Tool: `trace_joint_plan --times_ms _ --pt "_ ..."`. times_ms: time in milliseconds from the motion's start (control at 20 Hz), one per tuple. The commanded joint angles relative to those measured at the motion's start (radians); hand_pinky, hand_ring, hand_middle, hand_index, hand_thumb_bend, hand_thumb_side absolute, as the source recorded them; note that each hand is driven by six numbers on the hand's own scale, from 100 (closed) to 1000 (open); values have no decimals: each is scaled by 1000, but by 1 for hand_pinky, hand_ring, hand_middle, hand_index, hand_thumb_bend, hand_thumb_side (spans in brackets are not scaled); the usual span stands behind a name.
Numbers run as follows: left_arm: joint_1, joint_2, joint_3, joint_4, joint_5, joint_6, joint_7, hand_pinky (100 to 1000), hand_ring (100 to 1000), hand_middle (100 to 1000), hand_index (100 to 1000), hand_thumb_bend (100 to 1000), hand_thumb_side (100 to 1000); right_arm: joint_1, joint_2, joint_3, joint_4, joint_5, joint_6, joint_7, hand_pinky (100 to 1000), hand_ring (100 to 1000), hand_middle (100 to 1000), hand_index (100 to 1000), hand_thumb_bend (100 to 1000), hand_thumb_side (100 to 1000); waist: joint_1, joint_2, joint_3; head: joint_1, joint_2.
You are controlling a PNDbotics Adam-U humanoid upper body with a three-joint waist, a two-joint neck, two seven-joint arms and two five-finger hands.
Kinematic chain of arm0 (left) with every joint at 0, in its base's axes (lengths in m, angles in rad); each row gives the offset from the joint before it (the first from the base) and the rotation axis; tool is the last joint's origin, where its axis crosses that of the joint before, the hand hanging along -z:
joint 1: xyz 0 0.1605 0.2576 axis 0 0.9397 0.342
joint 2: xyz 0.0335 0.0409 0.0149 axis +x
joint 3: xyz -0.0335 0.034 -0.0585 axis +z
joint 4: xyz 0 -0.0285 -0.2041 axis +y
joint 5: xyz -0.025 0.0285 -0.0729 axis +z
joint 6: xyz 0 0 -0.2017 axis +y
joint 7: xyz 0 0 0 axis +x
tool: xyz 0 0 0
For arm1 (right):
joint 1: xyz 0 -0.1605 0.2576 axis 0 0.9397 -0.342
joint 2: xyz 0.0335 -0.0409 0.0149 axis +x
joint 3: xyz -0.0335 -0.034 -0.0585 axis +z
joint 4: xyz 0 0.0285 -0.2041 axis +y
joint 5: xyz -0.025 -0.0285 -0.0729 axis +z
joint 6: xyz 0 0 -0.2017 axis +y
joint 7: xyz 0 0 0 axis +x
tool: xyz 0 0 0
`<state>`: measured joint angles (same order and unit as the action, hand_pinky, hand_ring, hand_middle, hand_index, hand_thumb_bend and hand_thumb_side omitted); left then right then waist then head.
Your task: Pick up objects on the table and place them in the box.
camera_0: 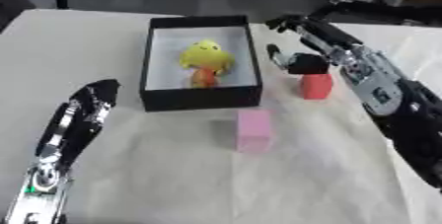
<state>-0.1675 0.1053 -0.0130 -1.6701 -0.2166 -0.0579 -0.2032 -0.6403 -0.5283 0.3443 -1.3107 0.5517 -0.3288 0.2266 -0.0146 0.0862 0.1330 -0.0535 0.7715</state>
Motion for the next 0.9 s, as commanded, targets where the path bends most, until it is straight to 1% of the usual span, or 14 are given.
trace_joint_plan --times_ms 50,100,150,200,300,450,750,900 --pt "-8 16 4 -14 -1 -1 2 792 831 757 819 249 739 10 -94 -29 -104 -55 -30 48 879 820 834 943 120 743 -11 -6 4 -1 -2" --pt "-9 15 4 -14 -1 -1 1 792 831 757 819 249 739 17 -103 -34 -130 -69 -22 64 879 820 834 943 120 743 -11 -6 5 -2 -2" --pt "-9 16 5 -14 -1 -1 2 793 831 757 819 249 739 24 -111 -36 -152 -78 -10 80 895 848 866 961 212 605 -12 -5 3 1 -2" --pt "-8 19 8 -14 -2 -1 4 793 831 757 819 249 739 41 -128 -31 -155 -76 2 97 897 850 868 962 215 598 -14 -5 -2 7 -2" --pt "-7 19 9 -14 -2 -1 5 792 831 757 819 249 739 87 -163 -40 -167 -72 9 130 900 854 870 962 214 600 -15 -7 -2 6 -2" --pt "-6 20 8 -14 -2 -1 5 793 831 756 819 249 739 120 -180 -69 -170 -74 24 187 906 861 879 965 216 618 -14 -8 -1 4 -2" --pt "-5 19 9 -14 -2 -1 5 793 831 756 820 249 739 115 -169 -121 -131 -69 50 300 916 874 898 970 222 627 -11 -10 -6 4 -2" --pt "-4 19 9 -14 -1 -1 4 793 831 756 820 249 739 106 -157 -132 -102 -57 51 327 917 874 899 970 223 626 -10 -11 -8 3 -2"
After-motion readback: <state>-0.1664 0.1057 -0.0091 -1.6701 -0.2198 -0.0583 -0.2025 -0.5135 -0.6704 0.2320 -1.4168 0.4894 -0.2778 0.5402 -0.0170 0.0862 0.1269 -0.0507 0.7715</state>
